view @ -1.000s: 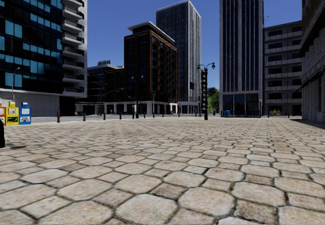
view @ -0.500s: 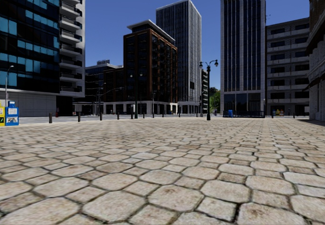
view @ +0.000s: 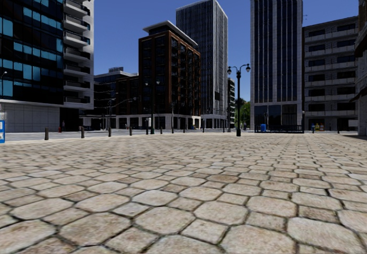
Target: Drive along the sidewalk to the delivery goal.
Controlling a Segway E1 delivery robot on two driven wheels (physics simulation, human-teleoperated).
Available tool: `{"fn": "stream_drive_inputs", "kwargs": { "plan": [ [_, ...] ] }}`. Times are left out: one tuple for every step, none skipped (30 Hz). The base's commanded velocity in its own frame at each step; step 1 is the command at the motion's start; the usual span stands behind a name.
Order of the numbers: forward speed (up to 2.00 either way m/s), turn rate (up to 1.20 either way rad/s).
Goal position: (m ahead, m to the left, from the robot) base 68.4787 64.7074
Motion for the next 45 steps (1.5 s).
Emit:
{"fn": "stream_drive_inputs", "kwargs": {
  "plan": [
    [2.0, 0.0],
    [2.0, 0.0],
    [2.0, 0.0],
    [2.0, 0.0],
    [2.0, 0.0],
    [2.0, 0.0],
    [2.0, 0.0],
    [2.0, 0.0],
    [2.0, 0.0],
    [2.0, 0.0],
    [2.0, 0.0],
    [2.0, 0.0],
    [2.0, 0.0],
    [2.0, 0.0],
    [2.0, 0.0],
    [2.0, 0.0],
    [2.0, 0.0],
    [2.0, 0.0],
    [2.0, 0.0],
    [2.0, 0.0],
    [2.0, 0.0],
    [2.0, 0.0],
    [2.0, 0.0],
    [2.0, 0.0],
    [2.0, 0.0],
    [2.0, 0.0],
    [2.0, 0.0],
    [2.0, 0.0],
    [2.0, 0.0],
    [2.0, 0.0],
    [2.0, 0.0],
    [2.0, 0.0],
    [2.0, 0.0],
    [2.0, 0.0],
    [2.0, 0.0],
    [2.0, 0.0],
    [2.0, 0.0],
    [2.0, 0.0],
    [2.0, 0.0],
    [2.0, 0.0],
    [2.0, 0.0],
    [2.0, 0.0],
    [2.0, 0.0],
    [2.0, 0.0],
    [2.0, 0.0]
  ]
}}
